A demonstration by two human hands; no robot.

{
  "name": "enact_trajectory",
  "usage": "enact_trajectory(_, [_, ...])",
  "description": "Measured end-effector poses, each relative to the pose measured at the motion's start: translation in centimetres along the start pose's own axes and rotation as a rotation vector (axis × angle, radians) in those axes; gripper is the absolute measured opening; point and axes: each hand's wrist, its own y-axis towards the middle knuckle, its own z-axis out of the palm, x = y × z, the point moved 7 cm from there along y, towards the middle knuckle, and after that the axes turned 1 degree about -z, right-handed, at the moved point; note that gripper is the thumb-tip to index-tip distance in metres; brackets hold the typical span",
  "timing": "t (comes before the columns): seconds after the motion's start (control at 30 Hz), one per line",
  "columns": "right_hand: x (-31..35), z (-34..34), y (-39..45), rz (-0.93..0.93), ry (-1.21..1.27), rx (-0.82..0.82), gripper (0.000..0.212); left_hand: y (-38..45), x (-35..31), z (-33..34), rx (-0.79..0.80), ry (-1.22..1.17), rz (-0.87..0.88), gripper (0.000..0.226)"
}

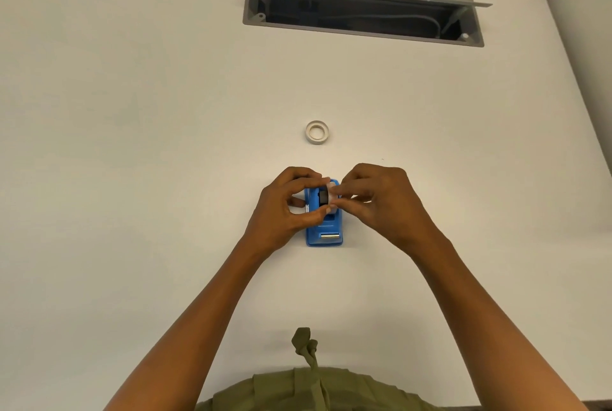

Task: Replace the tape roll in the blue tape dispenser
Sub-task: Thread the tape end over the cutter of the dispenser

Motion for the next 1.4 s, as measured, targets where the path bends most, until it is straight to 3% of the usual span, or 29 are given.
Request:
enact_trajectory(0.17, [0.5, 0.1, 0.4, 0.0, -0.048, 0.031, 0.013, 0.1, 0.0, -0.1, 0.002, 0.006, 0.0, 0.04])
enact_trajectory(0.5, [0.1, 0.8, 1.9, 0.184, 0.014, 0.178, 0.022, 0.0, -0.3, -0.1, 0.001, 0.017, 0.004, 0.039])
enact_trajectory(0.83, [0.0, 0.6, 2.3, 0.133, 0.044, 0.144, 0.004, 0.1, -0.1, -0.1, 0.007, 0.006, -0.003, 0.039])
enact_trajectory(1.07, [-0.6, 1.1, 1.3, 0.154, 0.097, 0.243, 0.023, 0.1, -0.3, -0.1, 0.017, 0.006, 0.014, 0.044])
enact_trajectory(1.4, [-0.9, 1.3, 2.4, 0.185, 0.162, 0.309, 0.027, 0.2, -0.5, -0.1, 0.016, 0.006, -0.003, 0.039])
